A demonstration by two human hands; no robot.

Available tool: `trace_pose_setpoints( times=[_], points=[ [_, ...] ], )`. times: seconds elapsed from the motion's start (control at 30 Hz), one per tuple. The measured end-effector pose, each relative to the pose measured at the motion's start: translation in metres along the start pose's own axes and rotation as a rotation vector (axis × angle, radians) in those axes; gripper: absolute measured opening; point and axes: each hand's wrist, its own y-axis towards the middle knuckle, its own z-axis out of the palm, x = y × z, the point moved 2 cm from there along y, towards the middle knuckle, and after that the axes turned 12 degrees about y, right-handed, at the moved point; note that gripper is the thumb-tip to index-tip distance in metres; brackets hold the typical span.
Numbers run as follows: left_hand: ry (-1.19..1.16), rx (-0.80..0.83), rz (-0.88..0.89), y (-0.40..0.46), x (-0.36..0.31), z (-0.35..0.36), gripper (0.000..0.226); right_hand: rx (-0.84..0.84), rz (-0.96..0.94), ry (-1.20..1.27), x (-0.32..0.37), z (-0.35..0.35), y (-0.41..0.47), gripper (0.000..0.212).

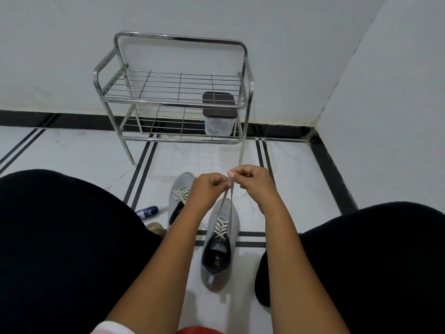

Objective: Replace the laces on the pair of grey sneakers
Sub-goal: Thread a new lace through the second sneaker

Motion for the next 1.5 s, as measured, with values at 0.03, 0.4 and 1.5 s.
trace_pose_setpoints(
  times=[0.03,0.4,1.5],
  points=[
    [-0.007,-0.001,0.001,0.000,-0.001,0.000,0.022,-0.007,-0.008,-0.009,0.000,0.000,0.000,0.012],
    [-0.076,-0.029,-0.016,0.001,0.001,0.001,0.009,-0.016,0.017,0.089,-0.002,0.000,0.001,0.014],
    [-0.357,0.243,-0.524,-0.005,0.073,0.051,0.075,0.190,0.387,0.005,-0.082,-0.001,0.010,0.018]
  ],
)
